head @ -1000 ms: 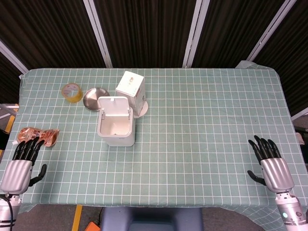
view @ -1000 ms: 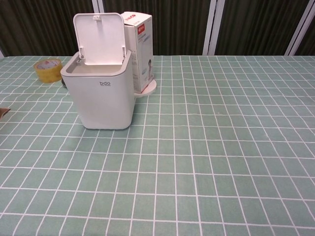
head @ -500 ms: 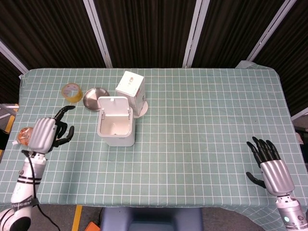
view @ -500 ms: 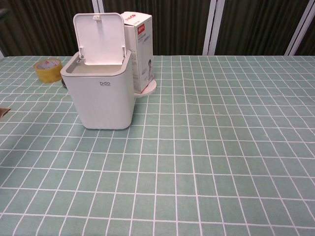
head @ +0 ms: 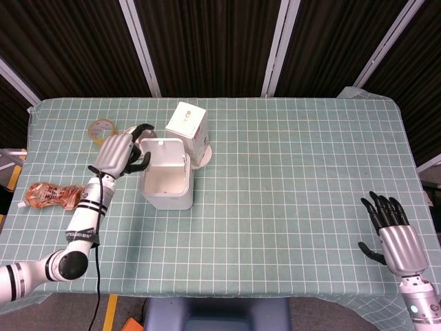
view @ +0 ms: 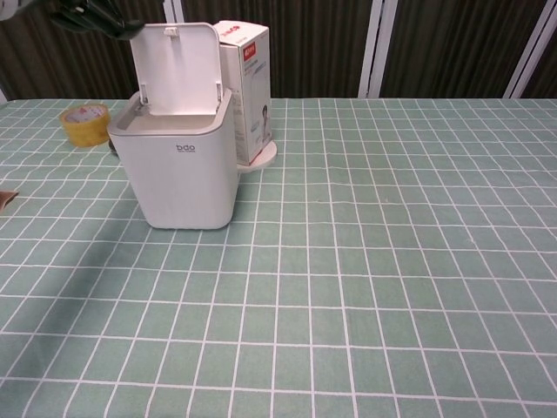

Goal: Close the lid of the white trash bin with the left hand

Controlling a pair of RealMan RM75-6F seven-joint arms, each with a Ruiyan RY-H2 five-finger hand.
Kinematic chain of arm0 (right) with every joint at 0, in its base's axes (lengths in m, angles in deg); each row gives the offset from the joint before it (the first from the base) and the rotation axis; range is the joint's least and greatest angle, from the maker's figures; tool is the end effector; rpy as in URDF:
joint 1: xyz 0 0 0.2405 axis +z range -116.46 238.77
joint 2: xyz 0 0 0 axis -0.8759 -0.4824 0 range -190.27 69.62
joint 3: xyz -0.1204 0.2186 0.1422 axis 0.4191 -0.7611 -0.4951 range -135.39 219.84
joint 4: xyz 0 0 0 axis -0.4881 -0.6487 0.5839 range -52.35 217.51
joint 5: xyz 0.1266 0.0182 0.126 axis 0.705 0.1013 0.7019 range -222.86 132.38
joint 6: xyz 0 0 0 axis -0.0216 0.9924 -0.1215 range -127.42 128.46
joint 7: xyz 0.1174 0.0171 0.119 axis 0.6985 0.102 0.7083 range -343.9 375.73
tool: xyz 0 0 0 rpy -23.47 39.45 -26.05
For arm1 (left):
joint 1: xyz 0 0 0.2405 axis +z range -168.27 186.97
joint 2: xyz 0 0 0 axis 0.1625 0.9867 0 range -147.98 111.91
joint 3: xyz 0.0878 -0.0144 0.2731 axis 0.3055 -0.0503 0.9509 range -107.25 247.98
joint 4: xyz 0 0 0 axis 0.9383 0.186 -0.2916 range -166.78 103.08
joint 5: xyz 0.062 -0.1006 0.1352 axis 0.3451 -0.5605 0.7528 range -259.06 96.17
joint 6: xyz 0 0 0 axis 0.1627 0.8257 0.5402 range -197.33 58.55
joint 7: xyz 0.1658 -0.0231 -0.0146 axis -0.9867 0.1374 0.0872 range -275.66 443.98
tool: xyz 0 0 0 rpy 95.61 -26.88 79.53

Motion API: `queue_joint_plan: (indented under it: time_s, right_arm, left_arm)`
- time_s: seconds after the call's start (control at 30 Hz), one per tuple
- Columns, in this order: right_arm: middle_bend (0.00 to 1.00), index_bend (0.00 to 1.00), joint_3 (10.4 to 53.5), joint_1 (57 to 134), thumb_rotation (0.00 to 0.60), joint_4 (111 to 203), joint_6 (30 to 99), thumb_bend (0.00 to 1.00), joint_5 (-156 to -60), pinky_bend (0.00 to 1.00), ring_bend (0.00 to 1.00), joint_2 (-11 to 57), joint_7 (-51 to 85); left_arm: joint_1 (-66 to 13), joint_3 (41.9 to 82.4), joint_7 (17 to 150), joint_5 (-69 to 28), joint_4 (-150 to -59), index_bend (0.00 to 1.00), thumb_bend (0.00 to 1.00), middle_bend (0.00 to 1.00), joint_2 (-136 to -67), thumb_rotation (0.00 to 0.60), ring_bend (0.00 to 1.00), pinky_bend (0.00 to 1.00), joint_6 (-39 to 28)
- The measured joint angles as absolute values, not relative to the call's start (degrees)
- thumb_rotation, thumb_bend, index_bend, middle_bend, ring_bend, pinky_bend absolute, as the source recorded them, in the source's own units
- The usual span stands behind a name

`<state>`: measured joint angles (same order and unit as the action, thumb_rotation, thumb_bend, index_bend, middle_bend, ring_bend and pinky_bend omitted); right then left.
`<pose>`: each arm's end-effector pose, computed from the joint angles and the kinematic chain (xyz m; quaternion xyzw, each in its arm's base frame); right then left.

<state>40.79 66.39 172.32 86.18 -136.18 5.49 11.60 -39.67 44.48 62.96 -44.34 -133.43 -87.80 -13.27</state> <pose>-0.3202 -0.2023 0.1859 0.6397 -0.3423 0.3751 0.5769 -0.1080 0.4330 0.1483 -0.6159 -0.4602 -0.4540 0.4503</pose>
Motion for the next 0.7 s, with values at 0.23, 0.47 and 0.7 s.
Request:
queue_joint_plan:
  time_s: [0.23, 0.47, 0.7]
  right_arm:
    - [0.0, 0.0, 39.9, 66.4, 0.6, 172.7, 85.7, 0.28, -134.2, 0.0, 0.0, 5.2, 11.0]
    - [0.0, 0.0, 39.8, 66.5, 0.6, 172.6, 85.2, 0.28, -133.8, 0.0, 0.0, 5.1, 11.1]
    - [0.0, 0.0, 40.3, 66.4, 0.6, 172.9, 85.5, 0.28, -134.9, 0.0, 0.0, 5.0, 11.4]
  left_arm:
    - [-44.4, 46.3, 59.5, -51.2, -131.9, 0.24, 0.5, 1.0, -88.1, 0.6, 1.0, 1.0, -16.6]
    - [-45.7, 48.0, 59.2, -52.7, -135.5, 0.25, 0.5, 1.0, -85.1, 0.6, 1.0, 1.0, -18.1]
    - [-43.7, 51.5, 59.4, -48.2, -142.1, 0.23, 0.5, 1.0, -81.3, 0.6, 1.0, 1.0, -15.9]
